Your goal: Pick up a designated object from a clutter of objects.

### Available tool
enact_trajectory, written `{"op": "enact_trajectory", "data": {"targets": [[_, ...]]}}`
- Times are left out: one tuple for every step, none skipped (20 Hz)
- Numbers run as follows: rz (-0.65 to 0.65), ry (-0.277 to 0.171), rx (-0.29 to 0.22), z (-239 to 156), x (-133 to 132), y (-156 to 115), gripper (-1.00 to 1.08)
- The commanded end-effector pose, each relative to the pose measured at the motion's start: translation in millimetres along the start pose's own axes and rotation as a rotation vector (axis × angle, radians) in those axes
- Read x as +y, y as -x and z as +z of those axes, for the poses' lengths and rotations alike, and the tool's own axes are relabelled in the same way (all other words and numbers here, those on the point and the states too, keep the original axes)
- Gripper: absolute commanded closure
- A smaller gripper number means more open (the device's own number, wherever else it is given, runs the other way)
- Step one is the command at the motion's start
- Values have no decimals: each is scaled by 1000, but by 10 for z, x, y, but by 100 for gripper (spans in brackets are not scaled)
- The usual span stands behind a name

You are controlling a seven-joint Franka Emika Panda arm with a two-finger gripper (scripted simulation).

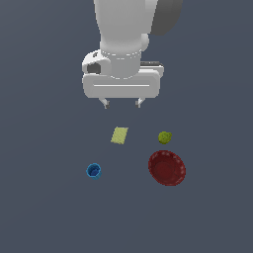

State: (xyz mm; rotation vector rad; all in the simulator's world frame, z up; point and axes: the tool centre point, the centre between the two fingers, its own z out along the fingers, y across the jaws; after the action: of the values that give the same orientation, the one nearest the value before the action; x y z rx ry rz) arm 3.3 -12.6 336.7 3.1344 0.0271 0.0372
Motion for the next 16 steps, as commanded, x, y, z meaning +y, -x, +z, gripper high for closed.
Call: {"op": "enact_trajectory", "data": {"targets": [[0, 0, 0, 0, 0, 0, -92], [0, 0, 0, 0, 1, -2, -92], [2, -1, 1, -7, 19, -3, -92], [4, -3, 2, -16, 42, -6, -92], [8, -5, 4, -28, 74, -9, -92], [12, -7, 6, -44, 114, -13, -92], [16, -10, 9, -61, 156, -17, -92], [19, -12, 11, -75, 188, -18, -92], [20, -13, 12, -86, 209, -18, -92], [21, -14, 13, -93, 220, -17, -92], [21, -14, 13, -95, 222, -17, -92], [21, -14, 13, -95, 221, -15, -92], [21, -14, 13, -91, 216, -17, -92], [22, -14, 12, -80, 214, -24, -92], [24, -14, 12, -68, 220, -34, -92], [28, -14, 12, -53, 228, -47, -92]]}}
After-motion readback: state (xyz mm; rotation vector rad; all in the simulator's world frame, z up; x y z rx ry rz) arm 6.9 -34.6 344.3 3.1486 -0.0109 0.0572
